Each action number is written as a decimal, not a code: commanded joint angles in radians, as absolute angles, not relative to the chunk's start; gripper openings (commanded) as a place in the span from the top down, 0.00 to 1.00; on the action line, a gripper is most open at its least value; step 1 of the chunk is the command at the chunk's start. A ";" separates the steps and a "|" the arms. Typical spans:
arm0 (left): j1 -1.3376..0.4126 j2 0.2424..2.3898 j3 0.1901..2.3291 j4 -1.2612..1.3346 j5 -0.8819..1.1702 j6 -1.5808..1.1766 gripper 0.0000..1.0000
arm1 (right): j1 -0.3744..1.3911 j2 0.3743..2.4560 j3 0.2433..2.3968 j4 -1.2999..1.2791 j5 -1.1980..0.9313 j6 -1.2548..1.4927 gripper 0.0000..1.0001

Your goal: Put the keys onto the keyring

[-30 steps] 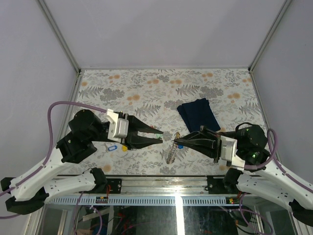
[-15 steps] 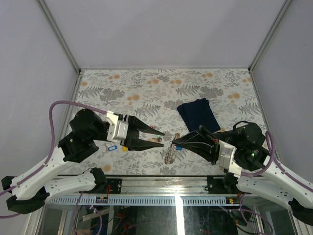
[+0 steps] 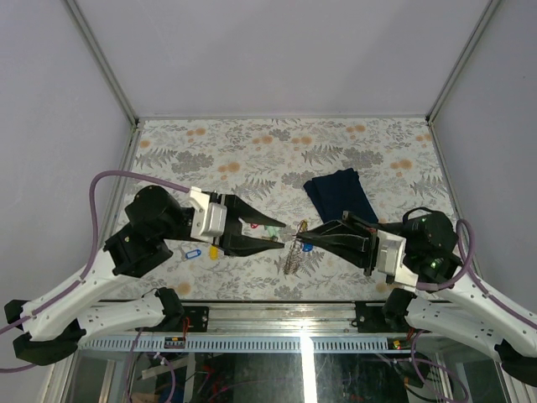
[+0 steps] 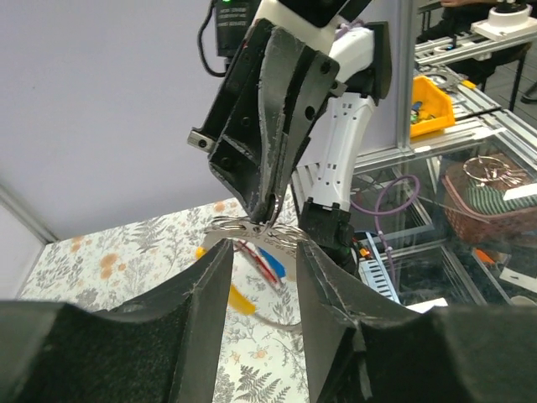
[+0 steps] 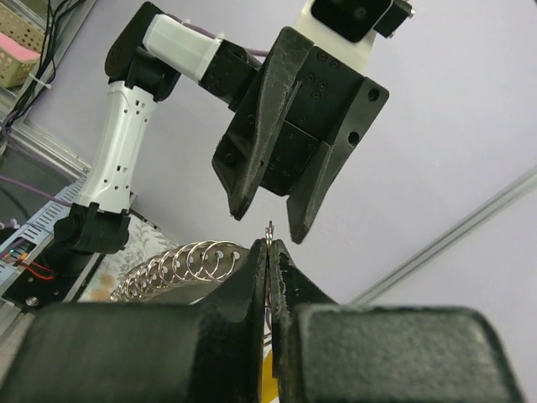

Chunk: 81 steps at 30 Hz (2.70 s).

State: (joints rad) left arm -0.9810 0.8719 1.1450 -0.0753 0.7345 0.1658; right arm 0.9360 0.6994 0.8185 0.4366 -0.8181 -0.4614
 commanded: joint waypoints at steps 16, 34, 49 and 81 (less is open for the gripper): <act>-0.969 1.022 0.990 -0.366 -0.050 -0.161 0.41 | 0.941 0.558 0.830 -0.066 -0.480 -0.214 1.00; -0.673 1.501 1.060 -0.487 -0.115 -0.454 0.13 | 0.940 0.532 0.793 -0.131 -0.460 -0.137 1.00; -0.660 1.663 0.990 -0.156 -0.246 -0.771 0.39 | 0.940 0.521 0.752 -0.090 -0.465 -0.096 1.00; -0.629 1.769 0.997 -0.150 -0.249 -0.827 0.69 | 0.941 0.542 0.732 -0.051 -0.511 -0.062 1.00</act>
State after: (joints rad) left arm -0.6334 1.7550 0.9878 -0.1955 -0.2321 -0.8158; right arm 0.9360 0.5407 0.7261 -0.1360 -0.4911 -0.0784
